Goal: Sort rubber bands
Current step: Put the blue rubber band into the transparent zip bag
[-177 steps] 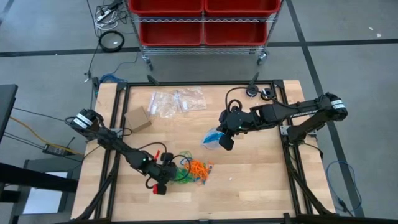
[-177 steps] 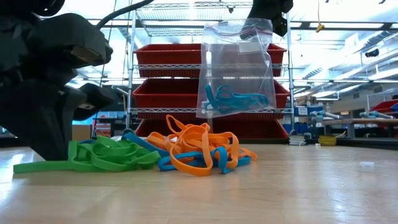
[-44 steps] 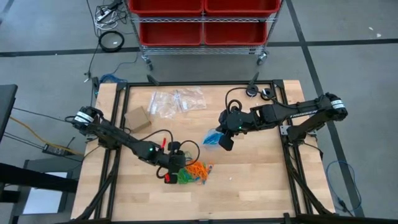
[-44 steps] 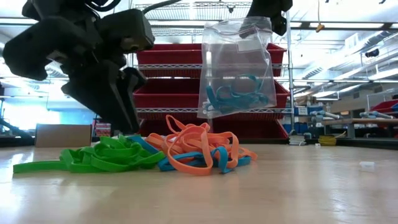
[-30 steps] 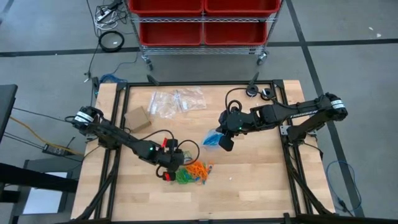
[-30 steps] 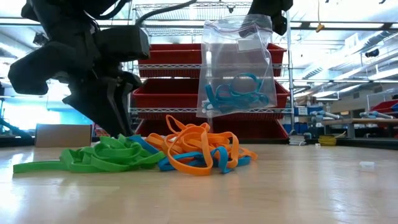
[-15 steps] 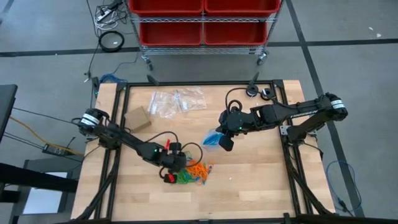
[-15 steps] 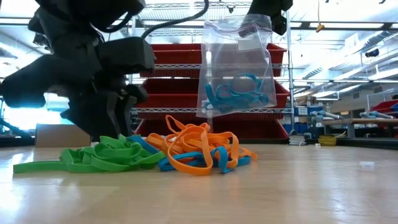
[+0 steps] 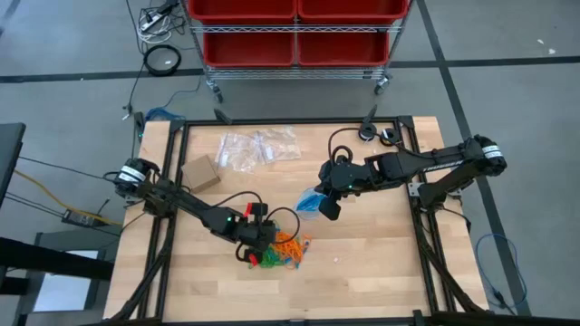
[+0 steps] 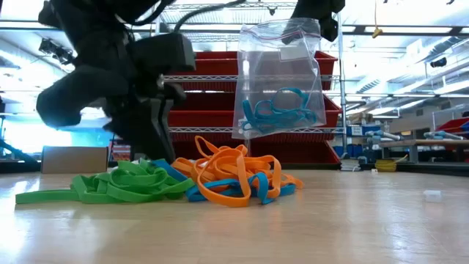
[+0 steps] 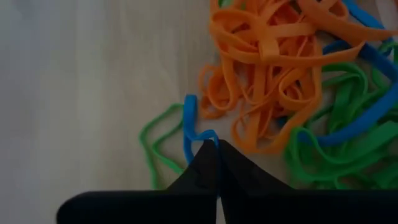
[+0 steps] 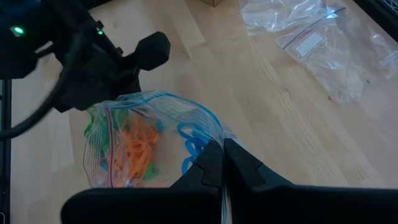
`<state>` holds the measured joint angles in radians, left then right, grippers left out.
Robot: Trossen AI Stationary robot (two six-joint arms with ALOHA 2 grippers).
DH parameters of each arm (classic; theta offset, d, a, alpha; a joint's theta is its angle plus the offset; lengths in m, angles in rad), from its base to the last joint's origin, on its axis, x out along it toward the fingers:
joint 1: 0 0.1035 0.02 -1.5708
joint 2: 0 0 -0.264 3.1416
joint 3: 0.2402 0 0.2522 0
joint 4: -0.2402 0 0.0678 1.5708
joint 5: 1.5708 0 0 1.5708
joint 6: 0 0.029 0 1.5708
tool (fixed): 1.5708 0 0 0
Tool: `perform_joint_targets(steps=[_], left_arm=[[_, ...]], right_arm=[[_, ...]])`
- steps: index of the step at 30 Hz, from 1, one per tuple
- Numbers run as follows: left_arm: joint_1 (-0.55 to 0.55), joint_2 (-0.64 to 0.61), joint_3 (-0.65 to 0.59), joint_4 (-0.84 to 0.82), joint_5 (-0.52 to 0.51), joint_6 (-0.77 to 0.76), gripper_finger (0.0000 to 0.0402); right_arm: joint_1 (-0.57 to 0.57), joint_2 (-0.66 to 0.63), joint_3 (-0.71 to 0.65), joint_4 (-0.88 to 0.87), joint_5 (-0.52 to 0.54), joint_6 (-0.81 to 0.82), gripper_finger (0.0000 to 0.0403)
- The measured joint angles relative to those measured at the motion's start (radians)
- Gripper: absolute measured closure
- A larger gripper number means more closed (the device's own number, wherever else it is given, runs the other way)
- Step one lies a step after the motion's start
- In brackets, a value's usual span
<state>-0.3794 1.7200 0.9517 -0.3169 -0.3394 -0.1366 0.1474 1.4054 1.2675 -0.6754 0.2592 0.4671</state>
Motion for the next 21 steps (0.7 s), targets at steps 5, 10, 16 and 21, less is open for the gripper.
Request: perform_joint_targets(steps=[5,10,16,21], left_arm=[[-0.01,-0.017,0.113,-0.124,-0.047,0.027,0.0398],[-0.038,-0.029,0.277,-0.208,-0.066,0.093,0.04],[-0.071,-0.029,0.489,-0.306,-0.134,0.191,0.04],[-0.081,-0.029,0.611,-0.331,-0.172,0.268,0.0401]], right_arm=[[0.0,0.0,0.0,-0.002,0.0,0.0,0.0403],[0.0,0.0,0.0,-0.006,0.0,0.0,0.0403],[0.0,0.0,0.0,-0.007,0.0,0.0,0.0403],[0.0,0.0,0.0,-0.007,0.0,0.0,0.0403]])
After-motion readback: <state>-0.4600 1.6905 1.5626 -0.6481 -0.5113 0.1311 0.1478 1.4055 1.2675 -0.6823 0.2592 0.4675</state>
